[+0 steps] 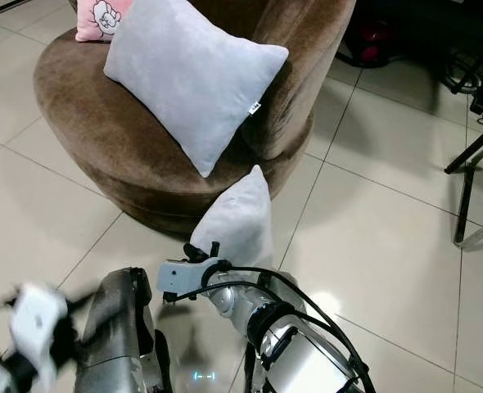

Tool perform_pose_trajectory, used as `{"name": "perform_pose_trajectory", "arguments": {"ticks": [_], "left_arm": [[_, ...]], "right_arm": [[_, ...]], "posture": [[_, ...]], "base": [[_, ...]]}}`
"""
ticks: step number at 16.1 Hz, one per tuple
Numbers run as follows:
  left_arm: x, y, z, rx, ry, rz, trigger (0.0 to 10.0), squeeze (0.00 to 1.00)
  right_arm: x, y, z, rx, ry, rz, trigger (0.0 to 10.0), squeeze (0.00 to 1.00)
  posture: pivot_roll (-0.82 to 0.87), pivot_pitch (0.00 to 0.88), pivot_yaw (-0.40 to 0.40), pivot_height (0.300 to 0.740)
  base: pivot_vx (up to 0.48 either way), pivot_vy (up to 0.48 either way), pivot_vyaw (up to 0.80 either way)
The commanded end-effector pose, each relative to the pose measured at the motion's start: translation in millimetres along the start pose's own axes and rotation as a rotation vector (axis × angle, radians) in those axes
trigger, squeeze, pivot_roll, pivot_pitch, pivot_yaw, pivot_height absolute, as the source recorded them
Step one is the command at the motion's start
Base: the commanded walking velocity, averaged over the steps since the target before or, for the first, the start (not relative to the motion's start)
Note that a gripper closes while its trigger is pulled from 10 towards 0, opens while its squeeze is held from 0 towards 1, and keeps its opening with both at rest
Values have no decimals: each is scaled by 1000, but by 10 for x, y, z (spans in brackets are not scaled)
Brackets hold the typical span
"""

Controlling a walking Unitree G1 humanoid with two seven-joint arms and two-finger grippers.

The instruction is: Move the pillow to the sofa from floor

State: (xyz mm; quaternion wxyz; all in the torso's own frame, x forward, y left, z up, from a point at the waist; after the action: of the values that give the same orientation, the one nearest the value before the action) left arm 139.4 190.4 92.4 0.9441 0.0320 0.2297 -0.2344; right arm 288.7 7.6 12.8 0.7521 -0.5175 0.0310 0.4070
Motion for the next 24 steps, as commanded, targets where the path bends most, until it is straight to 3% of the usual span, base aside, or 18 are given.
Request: {"name": "perform_pose_trajectory", "arguments": {"ticks": [1, 11, 12, 13, 14, 16, 20, 22, 24], "left_arm": [[-28, -42, -4, -6, 20, -31, 10000, 39], [-28, -37, -46, 12, 62, -40, 10000, 35], [-22, -37, -56, 17, 59, -37, 10000, 39], [-19, -34, -57, 17, 56, -33, 10000, 39], [-19, -30, -61, 16, 49, -27, 10000, 35], [-17, -19, -77, 14, 45, -22, 10000, 35], [-12, -23, -81, 21, 41, -33, 10000, 39], [-18, -30, -83, 39, 50, -45, 10000, 39], [-20, -38, -81, 45, 50, -46, 10000, 43]], "right_arm": [[3, 67, 39, 23, -9, 19, 0, 0], [5, 56, 59, 47, -25, 11, 0, 0], [-8, -58, 116, 192, -99, -76, 0, 0], [-19, -122, 132, 248, -133, -119, 0, 0], [-43, -202, 144, 298, -180, -167, 0, 0], [-87, -257, 148, 302, -242, -198, 0, 0], [-109, -97, 85, 290, -227, -118, 0, 0], [-104, 128, 72, 271, -184, 6, 0, 0], [-110, 101, 110, 305, -217, -18, 0, 0]], "posture": [[212, 213, -69, 506], [213, 212, -70, 506], [218, 210, -74, 506], [218, 210, -74, 506], [219, 209, -75, 506], [219, 209, -75, 506], [210, 205, -70, 506], [213, 208, -68, 506], [217, 208, -69, 506]], "base": [[0, 0, 0], [0, 0, 0], [0, 0, 0], [0, 0, 0], [0, 0, 0], [0, 0, 0], [0, 0, 0], [0, 0, 0], [0, 0, 0]]}}
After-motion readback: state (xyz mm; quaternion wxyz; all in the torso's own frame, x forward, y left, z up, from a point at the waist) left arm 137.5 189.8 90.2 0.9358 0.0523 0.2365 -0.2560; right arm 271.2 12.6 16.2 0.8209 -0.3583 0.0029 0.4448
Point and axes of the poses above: a point about 5 cm out from each wrist's last joint towards the gripper, its own x axis pointing out of the wrist towards the gripper, its own z axis along the axis of the wrist's last joint, y = z × x, the point moved 1 cm from there along x, pointing out of the wrist towards the gripper, and after that the axes turned 4 degrees about -x, right-handed, at the moved point
